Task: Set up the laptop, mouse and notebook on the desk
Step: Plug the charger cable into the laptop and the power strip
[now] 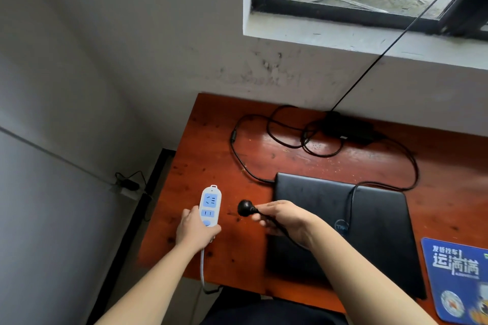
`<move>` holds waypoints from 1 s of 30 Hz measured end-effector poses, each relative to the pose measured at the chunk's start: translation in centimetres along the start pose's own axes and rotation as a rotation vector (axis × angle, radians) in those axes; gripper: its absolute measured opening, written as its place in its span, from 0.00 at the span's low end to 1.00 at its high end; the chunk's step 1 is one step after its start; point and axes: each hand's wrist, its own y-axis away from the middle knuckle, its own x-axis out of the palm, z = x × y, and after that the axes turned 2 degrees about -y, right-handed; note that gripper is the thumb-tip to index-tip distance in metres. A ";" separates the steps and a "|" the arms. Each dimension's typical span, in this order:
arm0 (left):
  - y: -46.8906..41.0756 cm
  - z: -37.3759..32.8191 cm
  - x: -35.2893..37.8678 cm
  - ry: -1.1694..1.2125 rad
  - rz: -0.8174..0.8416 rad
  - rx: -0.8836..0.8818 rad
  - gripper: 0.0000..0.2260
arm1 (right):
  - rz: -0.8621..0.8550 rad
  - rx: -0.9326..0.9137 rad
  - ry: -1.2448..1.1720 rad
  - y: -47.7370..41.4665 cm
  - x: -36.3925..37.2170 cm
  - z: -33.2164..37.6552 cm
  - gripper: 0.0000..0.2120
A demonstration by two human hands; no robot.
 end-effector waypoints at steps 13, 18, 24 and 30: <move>0.7 -1.1 -3.2 0.170 -0.113 0.209 0.32 | 0.035 -0.047 0.018 1.4 1.4 1.7 0.34; 1.3 -0.9 -3.6 0.137 -0.094 0.211 0.32 | 0.073 -0.174 -0.036 1.5 1.6 0.6 0.21; 2.0 -1.3 -4.1 0.087 -0.114 0.255 0.33 | 0.102 -0.342 0.036 1.7 2.9 -0.4 0.12; 2.4 -1.8 -4.3 0.069 -0.095 0.319 0.31 | -0.193 -0.618 0.337 1.3 4.6 -1.4 0.07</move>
